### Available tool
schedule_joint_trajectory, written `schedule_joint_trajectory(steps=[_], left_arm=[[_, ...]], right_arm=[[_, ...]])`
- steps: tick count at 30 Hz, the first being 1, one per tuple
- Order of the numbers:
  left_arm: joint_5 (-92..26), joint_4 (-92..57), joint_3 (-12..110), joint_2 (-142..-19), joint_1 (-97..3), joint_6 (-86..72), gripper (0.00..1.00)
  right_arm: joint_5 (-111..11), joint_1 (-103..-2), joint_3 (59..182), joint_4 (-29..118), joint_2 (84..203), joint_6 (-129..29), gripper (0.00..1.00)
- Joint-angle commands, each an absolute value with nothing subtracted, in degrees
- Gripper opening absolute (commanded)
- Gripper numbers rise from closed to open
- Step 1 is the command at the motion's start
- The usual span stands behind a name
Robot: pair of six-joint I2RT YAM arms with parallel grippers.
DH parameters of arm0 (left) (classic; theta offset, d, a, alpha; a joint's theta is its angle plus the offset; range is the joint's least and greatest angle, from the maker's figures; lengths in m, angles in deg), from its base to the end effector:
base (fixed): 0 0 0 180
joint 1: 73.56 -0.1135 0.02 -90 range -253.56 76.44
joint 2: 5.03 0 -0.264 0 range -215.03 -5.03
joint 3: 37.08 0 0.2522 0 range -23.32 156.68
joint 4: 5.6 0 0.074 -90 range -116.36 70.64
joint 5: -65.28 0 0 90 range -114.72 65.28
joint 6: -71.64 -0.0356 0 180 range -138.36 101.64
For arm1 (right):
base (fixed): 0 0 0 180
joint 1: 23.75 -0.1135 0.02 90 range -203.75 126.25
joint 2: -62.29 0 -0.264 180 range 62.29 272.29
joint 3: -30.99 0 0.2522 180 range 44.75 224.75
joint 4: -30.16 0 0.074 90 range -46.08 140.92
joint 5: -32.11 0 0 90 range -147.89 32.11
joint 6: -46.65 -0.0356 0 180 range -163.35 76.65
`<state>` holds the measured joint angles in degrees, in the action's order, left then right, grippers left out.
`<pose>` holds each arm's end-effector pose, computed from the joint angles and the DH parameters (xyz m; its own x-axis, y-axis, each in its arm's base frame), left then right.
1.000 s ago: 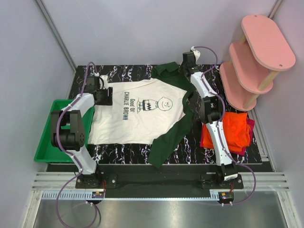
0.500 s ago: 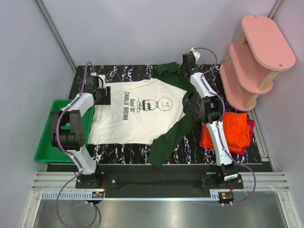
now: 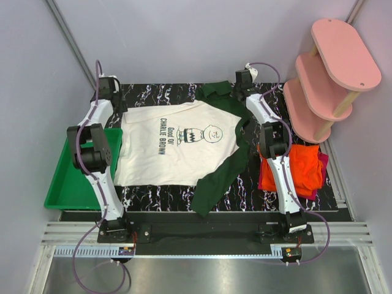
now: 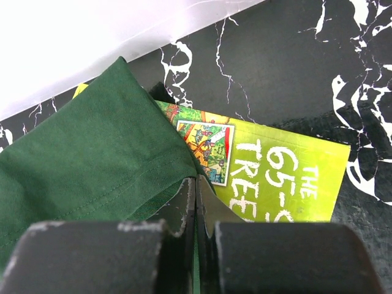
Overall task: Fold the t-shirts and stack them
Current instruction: Fold the tshirt
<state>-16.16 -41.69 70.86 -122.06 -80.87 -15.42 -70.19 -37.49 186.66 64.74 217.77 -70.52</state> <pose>0.4615 0.0645 0.2314 -0.6908 -0.1398 -0.7094 -0.2657 0.9616 0.0693 0.5867 0.1357 0.1625 -0.5161 0.3331 -0.7891 0.1960 0.9428 0.2698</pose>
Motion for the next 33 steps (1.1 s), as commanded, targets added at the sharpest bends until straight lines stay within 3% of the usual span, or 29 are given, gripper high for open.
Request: schedule_joint_trajectory(steps=[1, 4, 25, 33], left_arm=[[-21.81, -46.26, 76.88, -125.53, -81.03, -14.14, 0.54], [-24.37, -46.26, 76.35, -126.14, -80.69, -12.30, 0.47], [-26.30, -48.45, 77.14, -131.59, -80.16, -13.52, 0.45], [-25.78, -48.37, 77.93, -131.59, -80.16, -13.43, 0.39]], right_arm=[[-69.23, -37.90, 186.26, 63.43, 212.14, -68.92, 0.00], [-68.97, -37.90, 186.26, 63.26, 212.14, -68.48, 0.00], [-68.26, -37.72, 185.91, 63.08, 212.06, -68.13, 0.00], [-68.35, -37.72, 185.47, 62.73, 212.06, -67.87, 0.00]])
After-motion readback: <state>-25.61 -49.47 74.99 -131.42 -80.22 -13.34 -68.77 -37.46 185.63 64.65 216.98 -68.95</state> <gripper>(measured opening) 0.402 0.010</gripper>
